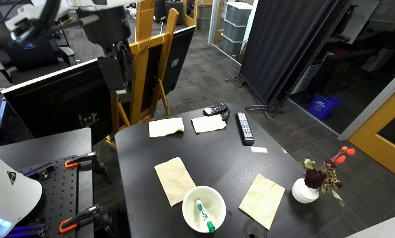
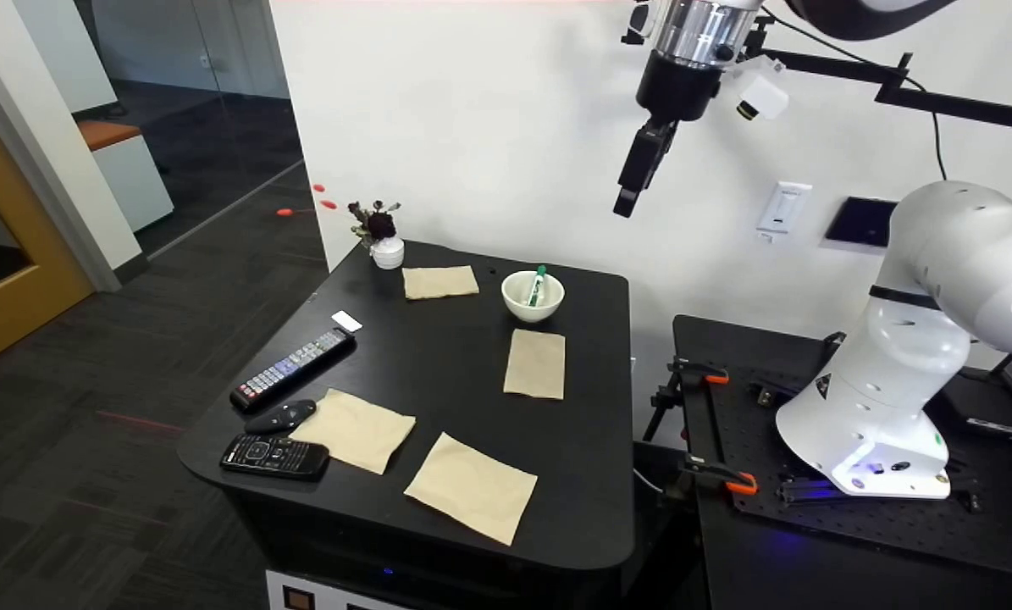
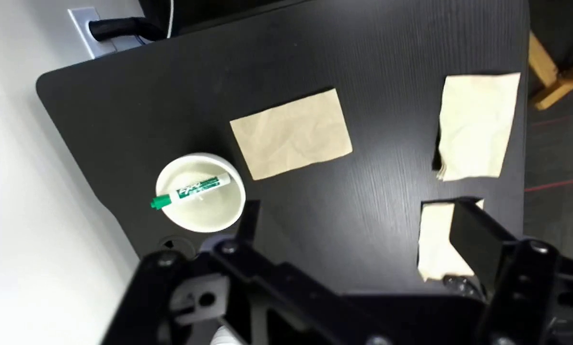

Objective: Take the marker out of the bowl and put it on the table

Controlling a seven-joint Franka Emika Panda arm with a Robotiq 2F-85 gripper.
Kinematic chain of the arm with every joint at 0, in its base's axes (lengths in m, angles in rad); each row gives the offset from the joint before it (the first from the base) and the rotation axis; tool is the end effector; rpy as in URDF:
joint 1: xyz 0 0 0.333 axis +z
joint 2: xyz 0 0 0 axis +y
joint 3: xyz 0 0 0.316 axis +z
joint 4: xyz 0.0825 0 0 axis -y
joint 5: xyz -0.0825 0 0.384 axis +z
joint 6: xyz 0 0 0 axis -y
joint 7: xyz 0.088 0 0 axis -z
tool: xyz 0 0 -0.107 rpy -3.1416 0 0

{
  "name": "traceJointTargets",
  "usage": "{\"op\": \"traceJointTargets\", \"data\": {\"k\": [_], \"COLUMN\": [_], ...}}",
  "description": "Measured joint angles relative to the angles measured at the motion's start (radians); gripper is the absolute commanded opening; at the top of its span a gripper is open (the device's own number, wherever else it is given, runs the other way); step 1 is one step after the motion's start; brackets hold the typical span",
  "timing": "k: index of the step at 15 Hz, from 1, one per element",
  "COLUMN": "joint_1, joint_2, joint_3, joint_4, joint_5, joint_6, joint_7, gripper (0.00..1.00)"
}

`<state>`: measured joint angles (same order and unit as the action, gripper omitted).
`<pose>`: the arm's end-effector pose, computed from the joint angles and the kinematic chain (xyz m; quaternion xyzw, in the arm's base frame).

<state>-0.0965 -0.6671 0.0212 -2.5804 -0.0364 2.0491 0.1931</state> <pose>0.3593 -0.0287 0.4869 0.9892 -0.1281 0.0689 0.0194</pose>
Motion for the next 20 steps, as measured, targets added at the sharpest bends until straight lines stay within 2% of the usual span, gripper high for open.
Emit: {"op": "traceJointTargets", "data": {"k": [5, 11, 17, 20], "joint_1": [-0.115, -0.228, -0.292, -0.292], "joint_2": [0.108, 0.268, 0.431, 0.488], "joint_3": [-0.010, 0.001, 0.004, -0.011], "joint_4": [0.006, 0.007, 0.008, 0.011], "joint_5": [-0.011, -0.108, -0.282, -0.303], "joint_6": [0.178, 0.354, 0.467, 0.507], "joint_7": [0.163, 0.463, 0.875, 0.956], "gripper": [1.00, 1.00, 1.00, 1.00]}}
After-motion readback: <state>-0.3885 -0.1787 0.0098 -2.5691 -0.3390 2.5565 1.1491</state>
